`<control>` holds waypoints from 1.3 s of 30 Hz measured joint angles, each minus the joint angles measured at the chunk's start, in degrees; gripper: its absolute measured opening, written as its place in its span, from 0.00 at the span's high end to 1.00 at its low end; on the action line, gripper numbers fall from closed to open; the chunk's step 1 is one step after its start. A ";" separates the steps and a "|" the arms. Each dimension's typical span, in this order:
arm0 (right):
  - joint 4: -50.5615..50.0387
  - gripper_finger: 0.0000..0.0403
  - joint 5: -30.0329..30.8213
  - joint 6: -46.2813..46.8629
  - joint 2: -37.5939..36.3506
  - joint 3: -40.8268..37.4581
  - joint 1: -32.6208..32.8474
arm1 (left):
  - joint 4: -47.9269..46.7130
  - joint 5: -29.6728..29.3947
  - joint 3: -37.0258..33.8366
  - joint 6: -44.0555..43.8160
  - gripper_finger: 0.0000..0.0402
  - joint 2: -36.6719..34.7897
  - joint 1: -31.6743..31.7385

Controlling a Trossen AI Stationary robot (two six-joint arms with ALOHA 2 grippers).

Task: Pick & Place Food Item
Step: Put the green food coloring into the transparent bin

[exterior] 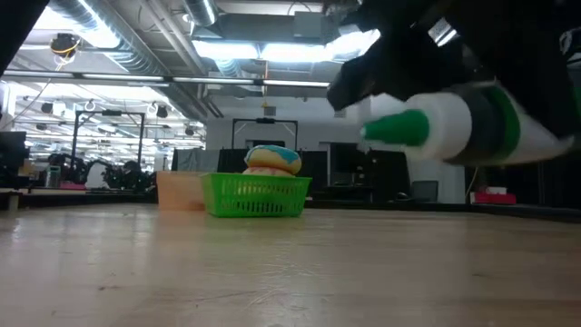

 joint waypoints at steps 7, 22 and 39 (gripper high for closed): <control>0.00 0.37 0.00 -0.09 0.02 0.00 0.00 | 8.84 -1.53 0.09 7.02 0.74 -2.95 0.68; 0.02 0.37 0.00 -0.22 0.02 0.00 -0.01 | 33.17 3.39 0.07 23.05 0.74 -2.90 2.73; 0.00 0.38 -0.07 -0.24 0.02 0.00 0.01 | 57.69 12.92 0.19 32.24 0.75 3.43 4.13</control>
